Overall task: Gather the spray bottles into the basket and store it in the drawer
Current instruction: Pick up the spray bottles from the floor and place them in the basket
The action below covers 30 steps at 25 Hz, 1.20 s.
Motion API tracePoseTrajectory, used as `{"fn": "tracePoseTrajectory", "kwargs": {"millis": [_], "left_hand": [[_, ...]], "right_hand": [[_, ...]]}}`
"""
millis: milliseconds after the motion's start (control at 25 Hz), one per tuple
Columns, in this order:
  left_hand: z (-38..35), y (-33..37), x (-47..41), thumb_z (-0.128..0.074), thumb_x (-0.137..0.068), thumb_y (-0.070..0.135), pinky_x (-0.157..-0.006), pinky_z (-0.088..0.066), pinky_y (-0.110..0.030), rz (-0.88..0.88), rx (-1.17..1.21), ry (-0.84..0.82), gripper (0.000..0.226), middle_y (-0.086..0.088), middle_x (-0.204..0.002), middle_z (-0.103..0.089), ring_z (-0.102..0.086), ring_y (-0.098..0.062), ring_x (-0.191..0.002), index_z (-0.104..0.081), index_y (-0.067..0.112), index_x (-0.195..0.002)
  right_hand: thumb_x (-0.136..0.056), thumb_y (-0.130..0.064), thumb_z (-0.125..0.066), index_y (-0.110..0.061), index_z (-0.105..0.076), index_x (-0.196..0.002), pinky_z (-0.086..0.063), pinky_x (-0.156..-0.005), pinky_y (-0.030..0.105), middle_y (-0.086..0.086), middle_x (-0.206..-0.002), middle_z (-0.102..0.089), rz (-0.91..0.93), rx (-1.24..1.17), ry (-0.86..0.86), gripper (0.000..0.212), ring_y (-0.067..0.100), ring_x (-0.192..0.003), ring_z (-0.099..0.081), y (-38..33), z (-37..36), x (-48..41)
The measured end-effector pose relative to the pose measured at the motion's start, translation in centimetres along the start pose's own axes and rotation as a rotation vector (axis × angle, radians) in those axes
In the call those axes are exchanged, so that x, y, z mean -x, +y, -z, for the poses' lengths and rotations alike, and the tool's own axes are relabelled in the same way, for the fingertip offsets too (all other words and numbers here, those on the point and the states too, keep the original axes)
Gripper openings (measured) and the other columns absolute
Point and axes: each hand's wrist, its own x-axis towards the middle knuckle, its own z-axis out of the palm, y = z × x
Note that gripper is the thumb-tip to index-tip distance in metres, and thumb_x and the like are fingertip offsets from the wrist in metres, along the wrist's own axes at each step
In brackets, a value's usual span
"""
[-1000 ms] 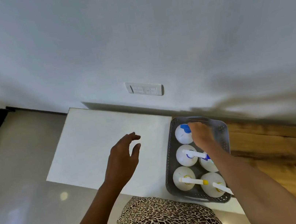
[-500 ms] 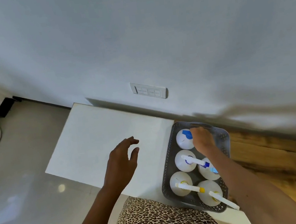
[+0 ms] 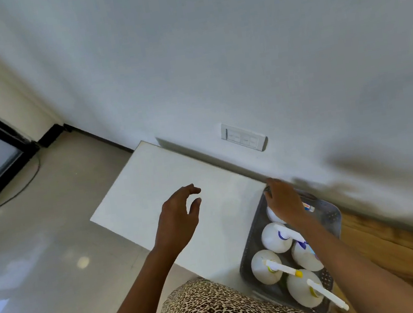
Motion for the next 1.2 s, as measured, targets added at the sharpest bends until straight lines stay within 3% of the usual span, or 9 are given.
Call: {"fn": "tracePoseTrajectory", "kwargs": {"millis": [320, 680, 840, 1200], "left_hand": [[10.4, -9.3, 6.6, -0.055, -0.088, 0.013, -0.094, -0.036, -0.020, 0.155, 0.095, 0.254, 0.023, 0.000, -0.128, -0.059, -0.052, -0.014, -0.121, -0.060, 0.018, -0.110], [26.3, -26.0, 22.3, -0.056, -0.087, 0.014, -0.077, -0.031, -0.008, 0.448, 0.032, 0.664, 0.021, -0.001, -0.116, -0.065, -0.061, -0.017, -0.100, -0.062, 0.016, -0.107], [30.5, -32.0, 28.0, -0.054, -0.088, 0.016, -0.086, -0.035, -0.014, 0.631, 0.069, 0.834, 0.020, 0.001, -0.116, -0.066, -0.058, -0.015, -0.109, -0.062, 0.019, -0.107], [40.3, -46.3, 36.3, -0.057, -0.086, 0.012, -0.082, -0.038, -0.019, 0.960, 0.114, 1.132, 0.019, -0.002, -0.108, -0.069, -0.061, -0.018, -0.104, -0.065, 0.016, -0.103]], "right_hand": [[-0.092, -0.012, -0.048, -0.011, -0.055, -0.122, -0.041, -0.095, 0.034, 0.008, -0.127, -0.060, 0.301, -0.155, 0.007, 0.031, 0.026, -0.117, -0.053, -17.7, -3.3, 3.2], [-0.089, -0.012, -0.053, -0.012, -0.061, -0.114, -0.047, -0.089, 0.035, 0.009, -0.117, -0.066, 0.704, -0.248, -0.123, 0.027, 0.026, -0.109, -0.059, -45.6, -13.4, 13.8], [-0.087, -0.009, -0.055, -0.009, -0.062, -0.113, -0.049, -0.091, 0.036, 0.010, -0.116, -0.067, 0.898, -0.235, -0.238, 0.027, 0.027, -0.107, -0.061, -55.2, -17.8, 18.3], [-0.088, -0.015, -0.056, -0.013, -0.065, -0.106, -0.050, -0.084, 0.033, 0.006, -0.107, -0.071, 1.169, -0.153, -0.475, 0.021, 0.023, -0.100, -0.064, -76.1, -28.8, 23.9]]}}
